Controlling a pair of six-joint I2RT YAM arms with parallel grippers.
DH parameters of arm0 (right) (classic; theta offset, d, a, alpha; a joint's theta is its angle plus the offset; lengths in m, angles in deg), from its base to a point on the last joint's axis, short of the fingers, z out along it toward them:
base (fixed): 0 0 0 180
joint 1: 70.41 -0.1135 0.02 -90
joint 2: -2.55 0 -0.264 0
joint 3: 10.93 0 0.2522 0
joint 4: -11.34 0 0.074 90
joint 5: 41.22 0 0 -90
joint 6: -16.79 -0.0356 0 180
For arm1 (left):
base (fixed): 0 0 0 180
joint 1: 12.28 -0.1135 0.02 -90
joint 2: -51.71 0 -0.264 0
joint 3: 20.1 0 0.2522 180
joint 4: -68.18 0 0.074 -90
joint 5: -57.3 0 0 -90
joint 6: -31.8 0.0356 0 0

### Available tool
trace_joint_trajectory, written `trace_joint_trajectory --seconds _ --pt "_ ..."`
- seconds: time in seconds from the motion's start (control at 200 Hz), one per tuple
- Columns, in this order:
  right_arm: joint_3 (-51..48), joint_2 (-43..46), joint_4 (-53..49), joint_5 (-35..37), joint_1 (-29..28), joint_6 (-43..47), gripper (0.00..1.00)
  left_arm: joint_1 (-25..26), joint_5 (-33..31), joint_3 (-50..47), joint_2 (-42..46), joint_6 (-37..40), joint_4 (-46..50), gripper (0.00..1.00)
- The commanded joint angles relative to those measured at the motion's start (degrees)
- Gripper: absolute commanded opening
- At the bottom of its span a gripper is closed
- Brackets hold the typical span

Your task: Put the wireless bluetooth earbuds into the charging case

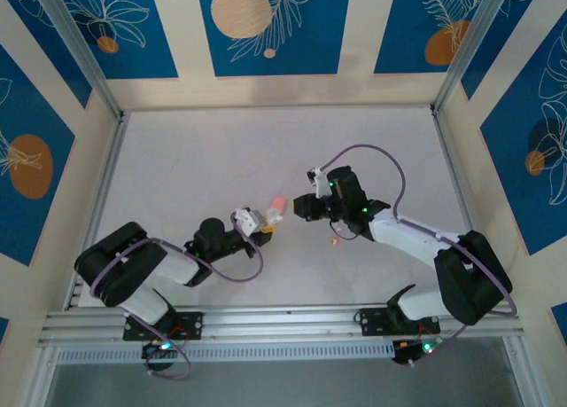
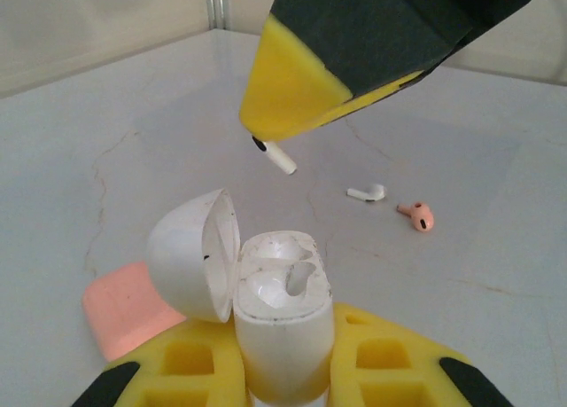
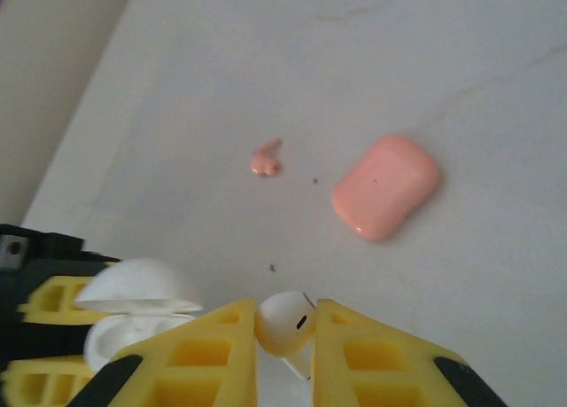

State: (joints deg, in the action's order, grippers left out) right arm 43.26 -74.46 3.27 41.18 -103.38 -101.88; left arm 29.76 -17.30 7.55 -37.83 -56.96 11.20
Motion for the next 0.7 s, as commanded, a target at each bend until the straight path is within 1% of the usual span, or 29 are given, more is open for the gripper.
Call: trace_joint_trajectory --seconds 0.0,0.145,0.325,0.695 --pt "-2.18 2.89 6.87 -2.96 0.19 -1.25 0.19 0.87 -0.82 1.05 -2.23 -1.95 -9.1 0.15" --pt "-4.29 4.56 11.67 -4.83 0.18 -2.59 0.19 1.17 -0.73 2.09 -3.85 -2.45 -9.86 0.14" --pt "-5.74 5.04 16.69 -6.39 -0.03 -4.53 0.19 1.47 -1.51 2.63 -3.62 -2.2 -9.86 0.14" --pt "-5.58 3.24 20.69 -7.7 -1.79 -6.14 0.19 1.67 -1.86 3.08 -2.95 -2.2 -9.86 0.14"
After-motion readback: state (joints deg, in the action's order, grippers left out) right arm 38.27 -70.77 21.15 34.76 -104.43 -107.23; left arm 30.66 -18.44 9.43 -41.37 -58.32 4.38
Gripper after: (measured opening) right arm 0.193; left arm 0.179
